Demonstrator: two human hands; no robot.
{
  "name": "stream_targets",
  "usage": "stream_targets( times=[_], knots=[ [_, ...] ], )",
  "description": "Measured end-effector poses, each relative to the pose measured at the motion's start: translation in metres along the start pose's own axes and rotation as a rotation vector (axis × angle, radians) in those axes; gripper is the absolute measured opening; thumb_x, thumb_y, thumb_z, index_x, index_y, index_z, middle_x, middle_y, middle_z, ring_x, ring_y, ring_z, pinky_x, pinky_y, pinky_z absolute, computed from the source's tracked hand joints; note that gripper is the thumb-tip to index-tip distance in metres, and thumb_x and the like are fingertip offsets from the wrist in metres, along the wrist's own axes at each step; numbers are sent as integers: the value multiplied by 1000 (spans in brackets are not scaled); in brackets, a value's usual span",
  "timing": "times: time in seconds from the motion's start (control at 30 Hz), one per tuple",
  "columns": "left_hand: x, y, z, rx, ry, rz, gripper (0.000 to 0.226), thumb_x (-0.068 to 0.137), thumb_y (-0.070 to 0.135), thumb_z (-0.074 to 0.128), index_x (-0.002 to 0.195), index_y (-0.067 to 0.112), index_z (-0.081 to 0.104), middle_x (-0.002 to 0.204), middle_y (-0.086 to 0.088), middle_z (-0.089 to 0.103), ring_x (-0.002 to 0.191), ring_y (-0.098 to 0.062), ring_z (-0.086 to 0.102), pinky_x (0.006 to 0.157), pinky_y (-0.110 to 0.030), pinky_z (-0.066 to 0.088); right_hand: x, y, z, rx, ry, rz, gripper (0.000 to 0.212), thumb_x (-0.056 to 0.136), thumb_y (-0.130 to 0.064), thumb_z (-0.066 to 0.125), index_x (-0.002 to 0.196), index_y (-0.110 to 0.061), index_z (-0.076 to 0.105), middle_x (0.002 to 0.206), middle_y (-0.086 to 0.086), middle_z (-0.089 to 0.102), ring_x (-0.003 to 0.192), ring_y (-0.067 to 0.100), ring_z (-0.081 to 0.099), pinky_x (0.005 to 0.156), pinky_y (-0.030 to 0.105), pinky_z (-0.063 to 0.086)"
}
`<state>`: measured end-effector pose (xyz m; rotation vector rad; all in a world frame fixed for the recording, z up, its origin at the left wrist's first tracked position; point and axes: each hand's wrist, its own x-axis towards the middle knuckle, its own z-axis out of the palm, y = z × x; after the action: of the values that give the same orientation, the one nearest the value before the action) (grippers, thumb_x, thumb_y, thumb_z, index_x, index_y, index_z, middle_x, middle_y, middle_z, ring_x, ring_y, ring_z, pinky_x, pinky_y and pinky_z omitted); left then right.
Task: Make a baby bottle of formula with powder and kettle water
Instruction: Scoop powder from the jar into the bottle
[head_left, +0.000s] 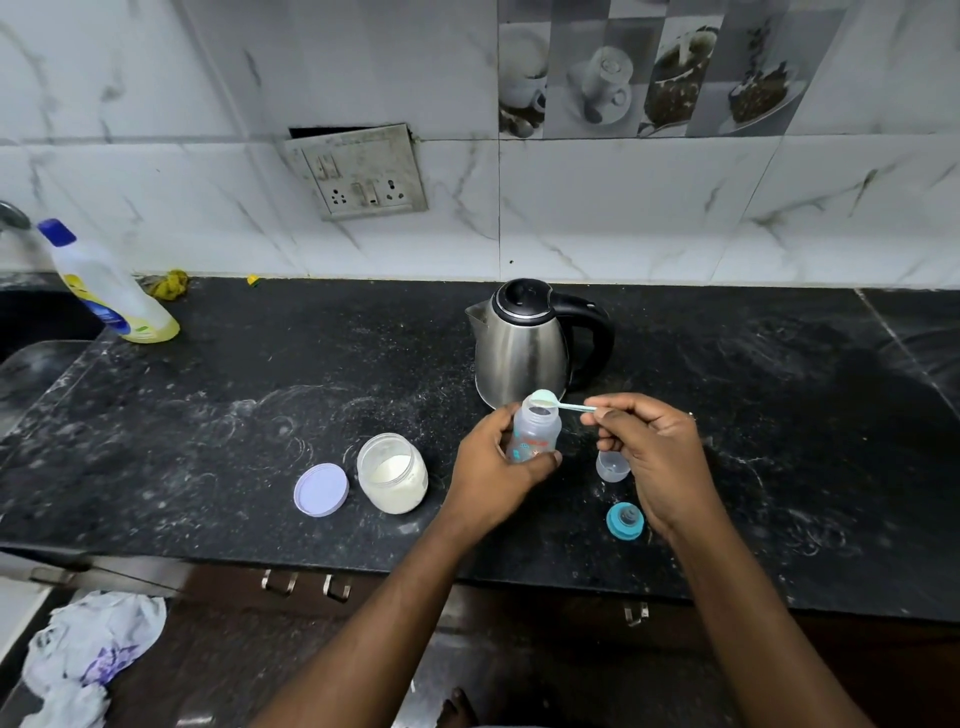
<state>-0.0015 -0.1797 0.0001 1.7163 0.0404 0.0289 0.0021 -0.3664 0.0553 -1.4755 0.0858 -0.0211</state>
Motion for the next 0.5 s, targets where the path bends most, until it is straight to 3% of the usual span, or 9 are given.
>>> stream_targets(
  times=[0.27,0.5],
  knots=[
    [3,-2,-2,16,11,9,51,71,25,89,118,37,71,108,7,78,101,-14,74,93,-38,61,-1,-5,2,-37,-5,-41,18,96,-1,65,100,-9,80,92,12,79,80,12,67,74,29,55],
    [6,-3,-3,11,13,16,50,73,19,90,115,36,71,106,8,78,98,-11,74,92,-34,60,0,-6,4,-71,-13,-56,19,95,0,66,98,-10,81,92,10,80,81,13,68,73,27,56]
  ],
)
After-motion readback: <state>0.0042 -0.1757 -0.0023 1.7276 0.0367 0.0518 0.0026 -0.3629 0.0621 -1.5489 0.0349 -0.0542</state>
